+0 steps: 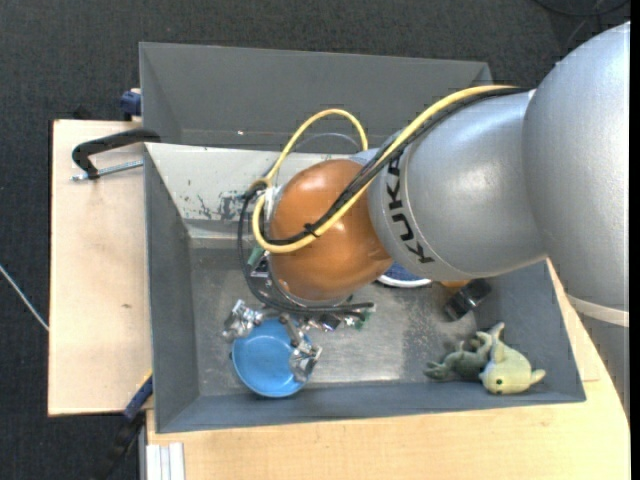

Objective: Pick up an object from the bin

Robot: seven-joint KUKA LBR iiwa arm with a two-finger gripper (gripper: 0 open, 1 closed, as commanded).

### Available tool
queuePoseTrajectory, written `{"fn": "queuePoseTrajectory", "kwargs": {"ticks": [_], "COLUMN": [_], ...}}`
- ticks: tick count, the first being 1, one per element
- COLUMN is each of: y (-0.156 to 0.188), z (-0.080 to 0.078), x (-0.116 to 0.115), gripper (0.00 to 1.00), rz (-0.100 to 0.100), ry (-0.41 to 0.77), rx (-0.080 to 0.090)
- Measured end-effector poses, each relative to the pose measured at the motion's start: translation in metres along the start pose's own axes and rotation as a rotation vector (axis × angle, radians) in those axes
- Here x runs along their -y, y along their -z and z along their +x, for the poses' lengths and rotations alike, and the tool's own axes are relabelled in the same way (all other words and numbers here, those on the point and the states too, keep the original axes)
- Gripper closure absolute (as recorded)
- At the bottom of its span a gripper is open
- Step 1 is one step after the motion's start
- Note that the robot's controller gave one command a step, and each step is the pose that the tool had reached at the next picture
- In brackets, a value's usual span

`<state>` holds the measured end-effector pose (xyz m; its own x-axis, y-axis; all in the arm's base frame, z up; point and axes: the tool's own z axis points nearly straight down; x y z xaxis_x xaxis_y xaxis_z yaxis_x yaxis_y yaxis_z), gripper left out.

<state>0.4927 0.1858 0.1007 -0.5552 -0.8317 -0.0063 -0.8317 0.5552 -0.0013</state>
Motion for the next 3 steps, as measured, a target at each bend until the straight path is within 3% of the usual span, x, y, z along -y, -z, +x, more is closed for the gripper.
{"fn": "queuePoseTrajectory", "kwargs": {"ticks": [1,2,3], "y": [-0.0280,-0.0270,-0.0229], "z": [0.0030,0.0012,-0.0022], "x": [0.0036,0.0034,0.0060], "gripper": [0.00,0.00,1.00], "rz": [0.002,-0.001,0.008], "ry": [0.240,0.238,0.239], "rx": [0.002,0.000,0.009]}}
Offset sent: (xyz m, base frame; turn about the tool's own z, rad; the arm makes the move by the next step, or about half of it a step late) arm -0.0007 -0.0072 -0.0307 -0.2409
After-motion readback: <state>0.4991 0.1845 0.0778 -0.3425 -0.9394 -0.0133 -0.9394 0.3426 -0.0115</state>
